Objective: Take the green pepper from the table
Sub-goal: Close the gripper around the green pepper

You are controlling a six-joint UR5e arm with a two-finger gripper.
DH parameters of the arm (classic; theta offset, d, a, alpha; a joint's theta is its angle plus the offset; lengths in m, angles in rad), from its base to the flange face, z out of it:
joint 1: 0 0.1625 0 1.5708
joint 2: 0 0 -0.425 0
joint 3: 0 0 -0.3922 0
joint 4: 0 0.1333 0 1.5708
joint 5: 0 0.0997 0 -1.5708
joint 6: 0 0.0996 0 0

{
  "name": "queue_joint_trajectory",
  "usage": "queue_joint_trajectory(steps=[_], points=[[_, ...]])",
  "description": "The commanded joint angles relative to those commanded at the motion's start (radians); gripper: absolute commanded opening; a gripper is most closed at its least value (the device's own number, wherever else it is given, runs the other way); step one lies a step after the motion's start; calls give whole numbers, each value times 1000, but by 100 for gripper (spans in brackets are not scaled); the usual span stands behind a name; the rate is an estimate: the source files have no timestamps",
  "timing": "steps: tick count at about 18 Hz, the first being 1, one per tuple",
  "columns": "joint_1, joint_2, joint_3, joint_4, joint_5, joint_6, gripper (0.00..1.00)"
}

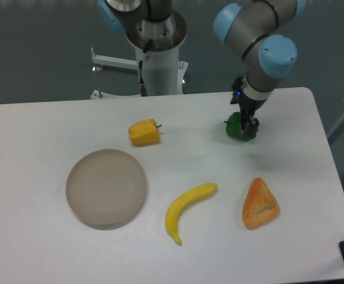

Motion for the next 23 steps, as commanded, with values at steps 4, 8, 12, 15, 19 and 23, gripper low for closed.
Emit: queue_joint_trajectory(steps=[4, 8, 12, 15, 19, 23], points=[[-5, -58, -11, 81, -2, 51, 100], [2, -72, -47, 84, -8, 51, 100], [-1, -72, -80, 83, -2, 39, 74], [0, -63, -81, 81, -3, 26, 35], [-6, -22, -61, 71, -11, -212, 31], [-102, -12, 40, -9, -43, -588, 24]])
